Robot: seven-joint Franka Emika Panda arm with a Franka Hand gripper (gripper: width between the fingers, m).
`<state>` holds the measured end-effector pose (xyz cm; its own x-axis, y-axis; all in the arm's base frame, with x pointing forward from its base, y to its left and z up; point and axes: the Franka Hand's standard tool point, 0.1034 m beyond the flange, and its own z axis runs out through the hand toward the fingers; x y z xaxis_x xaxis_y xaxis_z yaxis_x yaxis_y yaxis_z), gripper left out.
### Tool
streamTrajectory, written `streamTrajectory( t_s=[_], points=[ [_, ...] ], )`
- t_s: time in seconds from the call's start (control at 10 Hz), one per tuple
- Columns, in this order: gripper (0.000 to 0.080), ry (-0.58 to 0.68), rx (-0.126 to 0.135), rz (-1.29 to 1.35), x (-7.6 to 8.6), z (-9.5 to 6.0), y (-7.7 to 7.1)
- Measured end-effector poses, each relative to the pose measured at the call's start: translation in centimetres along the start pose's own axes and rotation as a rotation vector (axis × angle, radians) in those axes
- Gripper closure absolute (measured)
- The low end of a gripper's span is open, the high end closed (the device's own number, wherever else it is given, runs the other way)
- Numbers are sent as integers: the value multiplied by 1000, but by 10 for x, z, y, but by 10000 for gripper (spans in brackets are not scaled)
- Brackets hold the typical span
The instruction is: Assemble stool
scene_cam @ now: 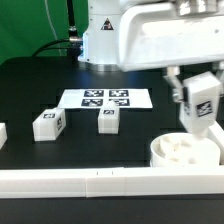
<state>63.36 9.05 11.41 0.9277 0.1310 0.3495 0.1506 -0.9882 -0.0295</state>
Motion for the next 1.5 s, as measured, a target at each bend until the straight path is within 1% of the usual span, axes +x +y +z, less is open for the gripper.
streamTrajectory(
  t_s=[0.1, 0.4, 0.5, 0.7, 1.1, 1.2, 1.4, 1.5],
  points=[
    [476, -37, 0, -57, -1, 0, -1],
    [476, -36, 3, -50, 0, 1, -1],
    [476, 23, -4, -154, 5, 2, -4],
    [476, 45, -3, -240, 5, 3, -16],
    [476, 43, -1, -222, 5, 4, -14],
    [476, 54, 1, -232, 2, 5, -18],
    [476, 59, 9, -248, -7, 7, -31],
    [476, 63, 10, -257, -9, 8, -32]
  ],
)
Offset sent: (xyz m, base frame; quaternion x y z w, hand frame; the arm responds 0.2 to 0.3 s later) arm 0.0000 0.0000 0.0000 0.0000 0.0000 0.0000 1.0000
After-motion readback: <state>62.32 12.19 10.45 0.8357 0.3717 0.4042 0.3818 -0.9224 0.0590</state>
